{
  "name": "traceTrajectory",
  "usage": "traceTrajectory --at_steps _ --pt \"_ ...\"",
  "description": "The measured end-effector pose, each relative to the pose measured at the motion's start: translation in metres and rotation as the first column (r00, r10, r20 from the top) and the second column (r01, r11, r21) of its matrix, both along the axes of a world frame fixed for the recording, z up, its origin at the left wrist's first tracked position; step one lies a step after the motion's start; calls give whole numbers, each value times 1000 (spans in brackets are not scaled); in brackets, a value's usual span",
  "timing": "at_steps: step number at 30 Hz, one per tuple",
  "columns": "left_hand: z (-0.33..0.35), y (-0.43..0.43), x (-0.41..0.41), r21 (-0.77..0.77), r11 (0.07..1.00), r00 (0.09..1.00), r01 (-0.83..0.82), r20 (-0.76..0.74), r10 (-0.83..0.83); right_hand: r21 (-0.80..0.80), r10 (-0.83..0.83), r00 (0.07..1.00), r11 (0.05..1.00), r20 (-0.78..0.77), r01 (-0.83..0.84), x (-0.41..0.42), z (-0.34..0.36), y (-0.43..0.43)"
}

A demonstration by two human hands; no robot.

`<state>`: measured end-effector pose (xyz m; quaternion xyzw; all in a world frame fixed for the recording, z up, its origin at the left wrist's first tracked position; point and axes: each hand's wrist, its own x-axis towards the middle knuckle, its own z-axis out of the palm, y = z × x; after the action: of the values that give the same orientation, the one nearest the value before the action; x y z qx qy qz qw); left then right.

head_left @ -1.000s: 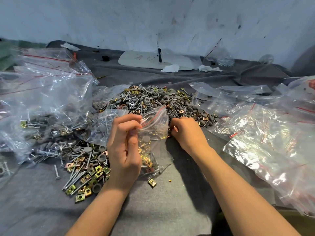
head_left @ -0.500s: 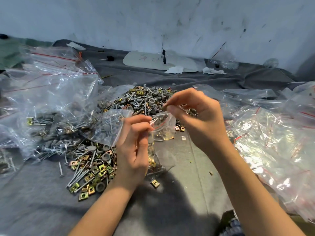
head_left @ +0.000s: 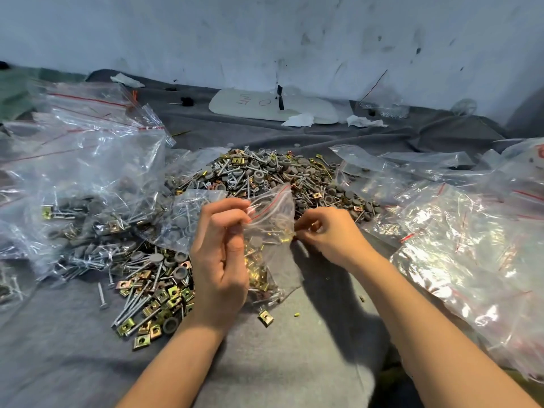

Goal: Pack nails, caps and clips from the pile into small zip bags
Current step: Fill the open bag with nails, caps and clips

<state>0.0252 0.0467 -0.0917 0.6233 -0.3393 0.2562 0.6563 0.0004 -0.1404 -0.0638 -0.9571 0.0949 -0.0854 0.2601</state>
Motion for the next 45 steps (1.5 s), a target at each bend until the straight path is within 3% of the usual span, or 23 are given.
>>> traceTrajectory --at_steps 9,14,18,21,23,25,28,32,37,41,45 --pt "5 0 -3 4 1000 1000 -18 1 18 -194 -5 995 981 -102 -15 10 -4 15" --pt "6 1 -3 11 1000 1000 -25 4 25 -125 46 994 990 -103 -59 9 -2 16" --pt "5 0 -3 12 1000 1000 -22 6 22 -12 -10 998 1000 -56 9 4 3 15" --pt "5 0 -3 29 1000 1000 -7 -17 8 311 -101 978 950 184 39 -1 22 19" --pt "5 -1 -3 37 999 1000 7 -30 -6 553 -154 895 825 418 -116 -5 41 26" --pt "5 -1 -3 50 999 1000 18 -8 -18 569 -128 797 766 590 -298 -11 55 37" --pt "5 -1 -3 89 995 999 41 27 -44 403 19 748 833 664 -379 -19 60 53" --pt "5 -1 -3 102 994 998 31 44 -36 210 82 767 938 636 -275 -22 56 52" --pt "5 -2 -4 50 998 1000 27 -13 -26 414 -187 768 904 612 -110 -20 55 31" --pt "5 -2 -5 26 999 999 27 -36 -26 204 -142 970 974 197 102 -11 32 18" --pt "5 -1 -3 19 1000 999 10 -32 -9 -54 27 999 998 -34 -29 -1 4 21"
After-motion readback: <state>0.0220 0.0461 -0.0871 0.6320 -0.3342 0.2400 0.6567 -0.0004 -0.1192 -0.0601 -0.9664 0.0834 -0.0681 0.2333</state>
